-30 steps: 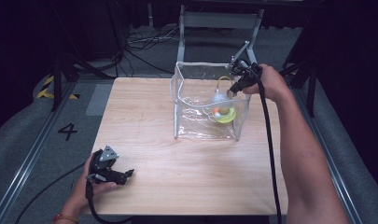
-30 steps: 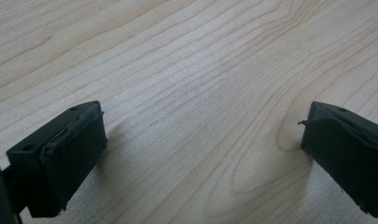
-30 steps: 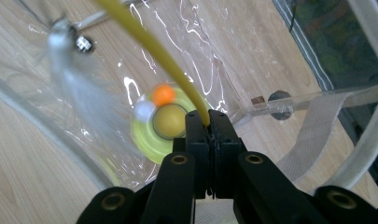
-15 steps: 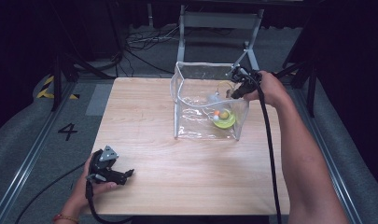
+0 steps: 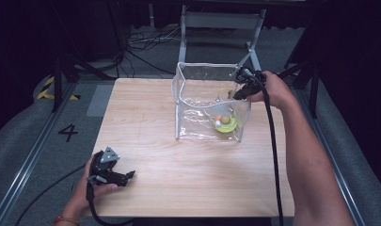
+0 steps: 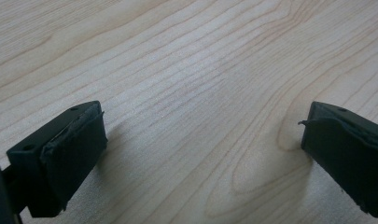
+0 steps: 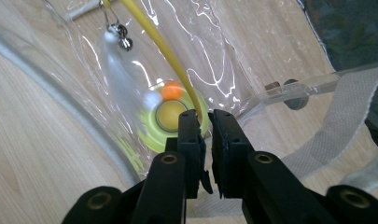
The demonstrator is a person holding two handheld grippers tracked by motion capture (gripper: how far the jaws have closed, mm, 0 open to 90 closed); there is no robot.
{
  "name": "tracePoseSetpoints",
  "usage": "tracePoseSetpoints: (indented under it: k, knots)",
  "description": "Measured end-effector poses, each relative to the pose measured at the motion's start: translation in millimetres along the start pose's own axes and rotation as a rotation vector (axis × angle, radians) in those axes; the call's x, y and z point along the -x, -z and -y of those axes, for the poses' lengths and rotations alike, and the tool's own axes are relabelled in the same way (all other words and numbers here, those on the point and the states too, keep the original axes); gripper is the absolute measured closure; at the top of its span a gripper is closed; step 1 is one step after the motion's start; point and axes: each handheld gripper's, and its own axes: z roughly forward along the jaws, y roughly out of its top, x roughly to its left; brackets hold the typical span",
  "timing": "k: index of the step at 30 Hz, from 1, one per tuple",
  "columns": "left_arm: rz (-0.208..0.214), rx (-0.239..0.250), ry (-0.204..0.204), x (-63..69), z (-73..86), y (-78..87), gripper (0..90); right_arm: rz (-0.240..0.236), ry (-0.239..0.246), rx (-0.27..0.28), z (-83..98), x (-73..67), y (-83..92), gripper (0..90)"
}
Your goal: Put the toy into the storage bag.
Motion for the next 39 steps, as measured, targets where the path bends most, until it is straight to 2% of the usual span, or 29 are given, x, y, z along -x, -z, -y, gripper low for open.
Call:
tracePoseSetpoints:
  k: [11, 20, 23, 28, 36, 39]
  knots:
    - [-0.001, 0.0, -0.001, 0.1, 0.0, 0.0, 0.3, 0.024, -0.007, 0.09, 4.8, -5.2, 20.6, 77.7]
    - [-0.001, 0.0, 0.0, 0.1, 0.0, 0.0, 0.3, 0.072, -0.006, 0.151, 10.4, -14.9, 38.5, 70.7]
    - [-0.001, 0.0, 0.0, 0.1, 0.0, 0.0, 0.3, 0.068, -0.011, 0.176, 13.2, -16.9, 44.0, 69.6]
    - [-0.001, 0.0, -0.001, 0.1, 0.0, 0.0, 0.2, 0.105, -0.038, 0.211, 19.9, -19.6, 53.2, 62.4]
    - [-0.002, 0.0, -0.001, 0.1, 0.0, 0.0, 0.3, 0.115, -0.06, 0.291, 35.9, -26.6, 66.8, 52.6]
    - [-0.002, 0.0, 0.0, 0.1, 0.0, 0.0, 0.3, 0.135, -0.077, 0.299, 42.4, -28.4, 69.7, 47.0]
